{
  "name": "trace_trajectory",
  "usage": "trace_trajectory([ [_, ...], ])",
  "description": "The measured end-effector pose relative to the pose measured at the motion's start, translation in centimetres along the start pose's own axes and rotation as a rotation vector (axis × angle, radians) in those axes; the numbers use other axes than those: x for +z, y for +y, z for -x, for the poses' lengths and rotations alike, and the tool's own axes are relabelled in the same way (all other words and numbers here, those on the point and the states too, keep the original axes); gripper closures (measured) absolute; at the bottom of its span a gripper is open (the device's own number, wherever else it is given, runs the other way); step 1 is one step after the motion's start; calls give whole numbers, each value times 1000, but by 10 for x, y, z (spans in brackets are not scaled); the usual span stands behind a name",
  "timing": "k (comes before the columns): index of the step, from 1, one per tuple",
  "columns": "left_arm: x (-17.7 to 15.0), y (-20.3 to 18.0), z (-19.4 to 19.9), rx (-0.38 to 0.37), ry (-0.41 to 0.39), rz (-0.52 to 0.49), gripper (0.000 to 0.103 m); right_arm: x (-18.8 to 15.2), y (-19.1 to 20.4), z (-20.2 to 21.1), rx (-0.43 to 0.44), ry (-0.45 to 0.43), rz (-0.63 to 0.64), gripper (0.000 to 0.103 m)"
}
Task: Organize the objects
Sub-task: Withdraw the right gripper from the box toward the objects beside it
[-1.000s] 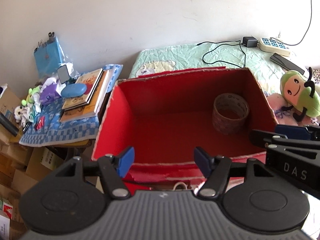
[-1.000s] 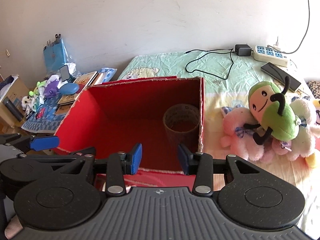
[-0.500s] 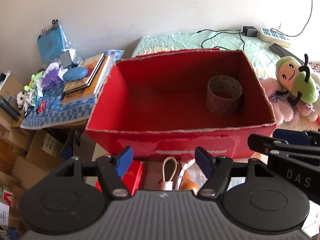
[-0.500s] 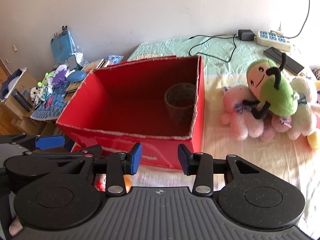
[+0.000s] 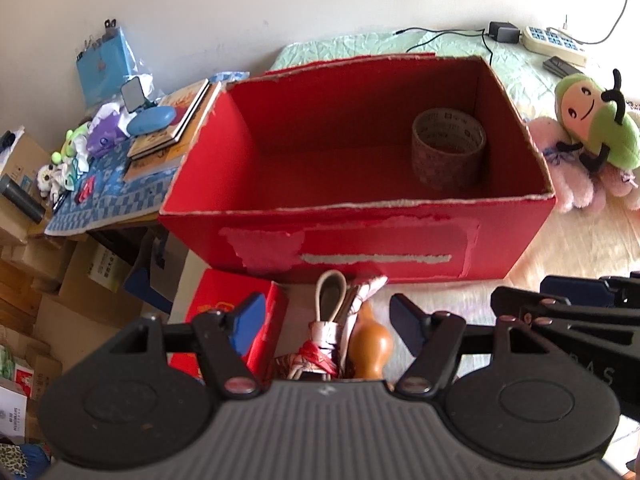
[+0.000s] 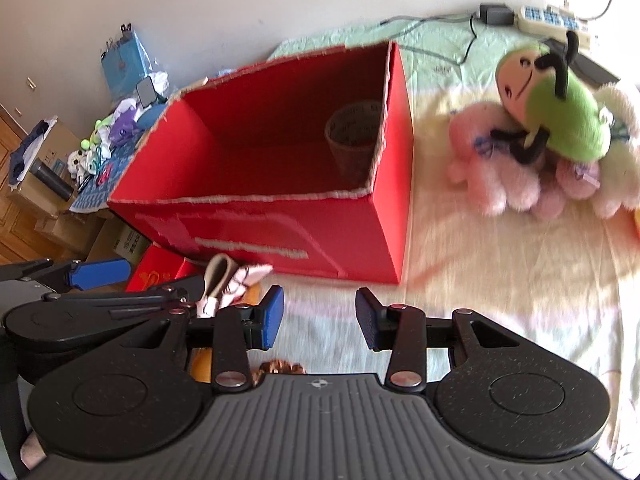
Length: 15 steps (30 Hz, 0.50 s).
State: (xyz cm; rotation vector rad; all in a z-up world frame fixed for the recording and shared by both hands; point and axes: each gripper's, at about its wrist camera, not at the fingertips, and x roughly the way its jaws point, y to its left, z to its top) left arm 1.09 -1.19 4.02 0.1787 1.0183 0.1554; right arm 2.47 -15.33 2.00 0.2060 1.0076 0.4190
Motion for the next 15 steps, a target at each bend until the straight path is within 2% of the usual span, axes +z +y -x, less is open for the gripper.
trace_trajectory([
  [8, -7, -3, -6, -8, 30, -11, 31, -9, -7, -8, 40, 68, -37, 60],
  [15, -18, 6, -8, -64, 56, 0, 27, -14, -16, -15, 91, 130, -81, 60],
])
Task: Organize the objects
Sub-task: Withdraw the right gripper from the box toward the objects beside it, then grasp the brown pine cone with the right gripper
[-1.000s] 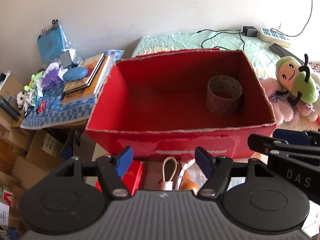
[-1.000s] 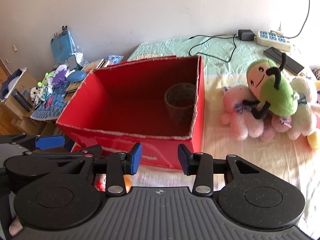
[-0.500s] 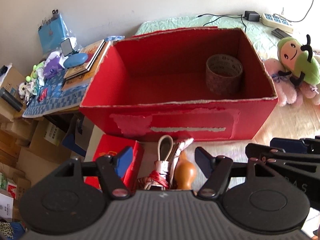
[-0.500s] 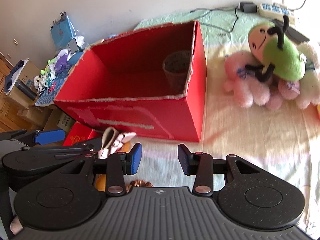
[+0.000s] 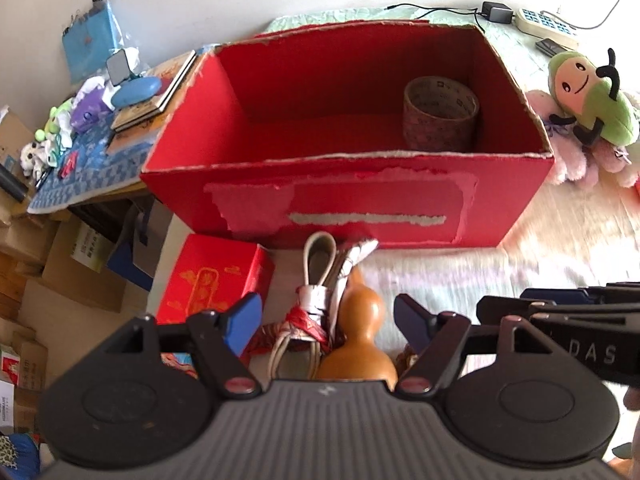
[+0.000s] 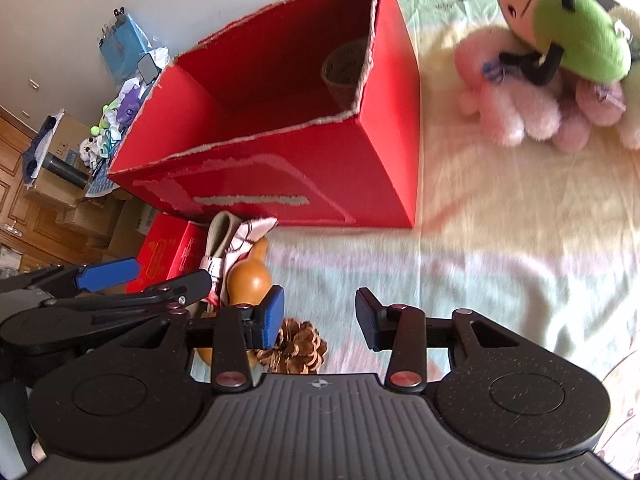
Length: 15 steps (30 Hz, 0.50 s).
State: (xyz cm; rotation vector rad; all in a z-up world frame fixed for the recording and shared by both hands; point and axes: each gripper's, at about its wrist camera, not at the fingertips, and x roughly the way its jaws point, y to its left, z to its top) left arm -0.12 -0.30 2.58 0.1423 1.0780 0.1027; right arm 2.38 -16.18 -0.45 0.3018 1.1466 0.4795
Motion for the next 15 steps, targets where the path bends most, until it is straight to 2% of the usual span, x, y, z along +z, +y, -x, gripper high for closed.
trace_trajectory([
  [6, -14, 1, 8, -67, -38, -77, 27, -1, -12, -10, 49, 67, -55, 60],
  [12, -37, 1, 22, -246, -88, -173, 27, -3, -29, -18, 110, 137, -141, 61],
  [15, -45, -7, 20, -301, -104, -210, 25, -4, -31, -25, 137, 172, -162, 61],
])
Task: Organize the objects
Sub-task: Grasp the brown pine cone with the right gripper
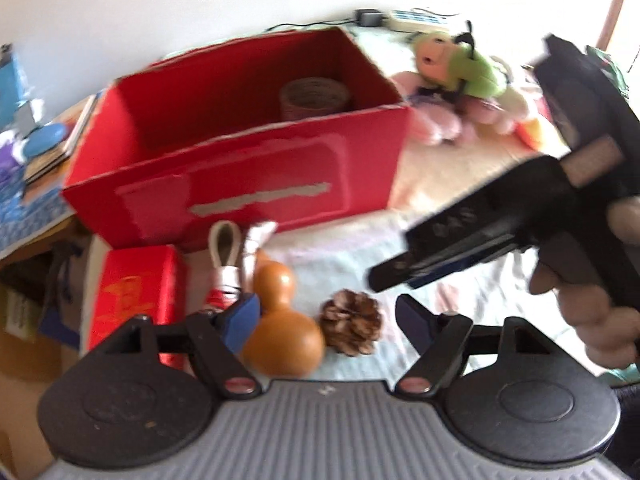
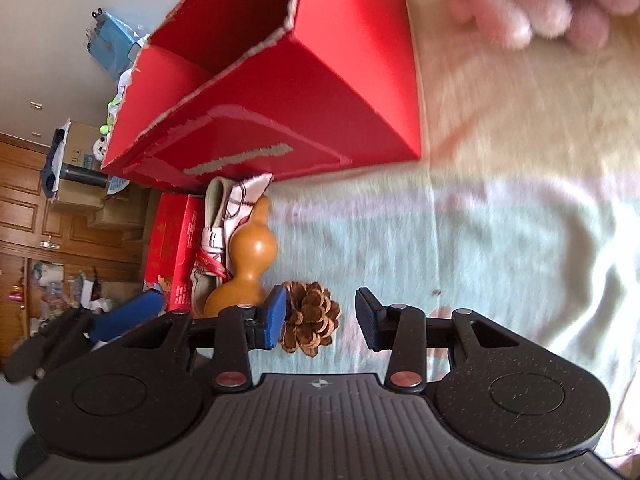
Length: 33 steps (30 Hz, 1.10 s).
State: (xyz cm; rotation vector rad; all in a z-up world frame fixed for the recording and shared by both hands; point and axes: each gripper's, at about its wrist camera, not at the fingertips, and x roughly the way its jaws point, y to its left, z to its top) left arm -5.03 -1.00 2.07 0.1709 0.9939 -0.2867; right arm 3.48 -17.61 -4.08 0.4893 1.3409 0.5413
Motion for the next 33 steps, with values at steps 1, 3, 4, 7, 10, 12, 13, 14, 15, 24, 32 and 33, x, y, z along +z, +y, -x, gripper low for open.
trace_trajectory([
  [1, -1, -1, -4, -7, 3, -3, 25, 0, -1, -3, 9, 12, -8, 61],
  [3, -2, -3, -11, -36, 14, -7, 26, 0, -4, -5, 36, 30, -30, 61],
  [4, -3, -5, -13, -48, 15, -15, 26, 1, -5, -6, 50, 37, -40, 61],
  [7, -6, -10, -15, -69, -5, -50, 22, 2, -5, -10, 69, 54, -53, 60],
  [10, -6, -11, -22, -81, 1, -65, 22, 2, -8, -12, 75, 73, -67, 60],
  [12, -4, -11, -27, -88, 9, -64, 25, 2, -10, -14, 80, 84, -72, 60],
  [13, -4, -10, -30, -97, 14, -58, 26, 3, -10, -16, 79, 87, -73, 60],
  [14, -3, -6, -33, -110, 23, -52, 28, 3, -10, -18, 79, 89, -74, 60],
  [15, -2, -5, -35, -119, 31, -46, 30, 3, -10, -18, 79, 91, -73, 59],
  [24, -8, -2, -50, -168, 66, -36, 42, 4, -16, -16, 83, 83, -98, 59],
  [32, -6, 2, -53, -204, 62, -28, 55, 2, -18, -9, 74, 54, -88, 67],
  [33, -5, 1, -53, -205, 60, -36, 59, 1, -19, -9, 75, 51, -102, 67],
])
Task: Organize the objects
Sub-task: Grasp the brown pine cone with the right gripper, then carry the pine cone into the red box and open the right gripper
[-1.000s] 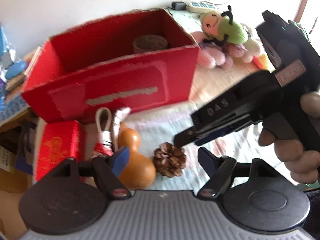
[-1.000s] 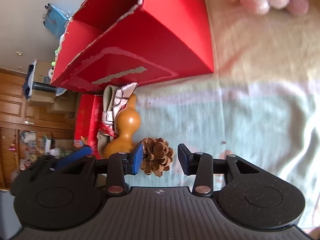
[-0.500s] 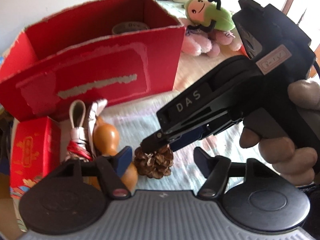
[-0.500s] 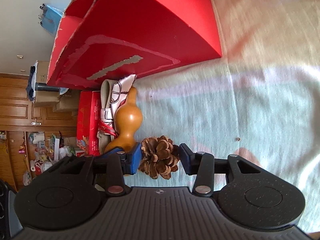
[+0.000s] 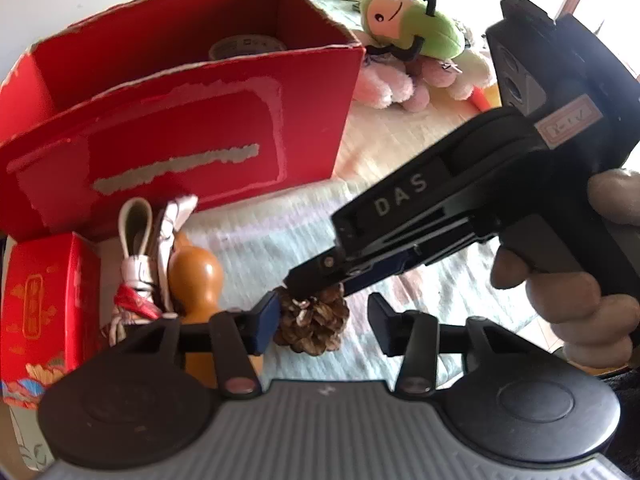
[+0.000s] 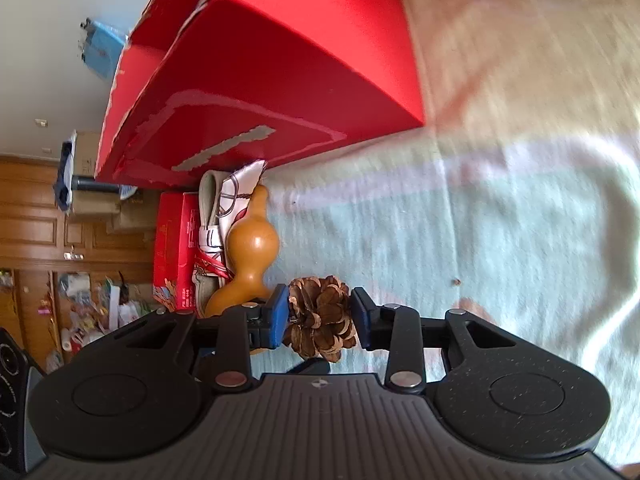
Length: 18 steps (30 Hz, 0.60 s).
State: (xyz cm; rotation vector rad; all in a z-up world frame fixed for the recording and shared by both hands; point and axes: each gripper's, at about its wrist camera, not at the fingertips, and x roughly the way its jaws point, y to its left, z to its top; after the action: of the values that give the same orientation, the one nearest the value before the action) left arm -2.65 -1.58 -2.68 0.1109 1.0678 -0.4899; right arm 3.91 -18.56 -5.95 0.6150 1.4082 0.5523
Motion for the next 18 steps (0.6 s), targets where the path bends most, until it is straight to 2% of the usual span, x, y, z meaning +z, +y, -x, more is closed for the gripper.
trace_trajectory([
  [4, 10, 1, -2, -33, 5, -14, 74, -2, -5, 11, -21, -34, -26, 67],
  [11, 30, -5, 1, -104, -37, -69, 79, -2, -9, 41, -30, -126, -79, 68],
  [18, 57, -6, 33, -189, -150, -85, 79, 0, 17, 79, -43, -263, -60, 68],
])
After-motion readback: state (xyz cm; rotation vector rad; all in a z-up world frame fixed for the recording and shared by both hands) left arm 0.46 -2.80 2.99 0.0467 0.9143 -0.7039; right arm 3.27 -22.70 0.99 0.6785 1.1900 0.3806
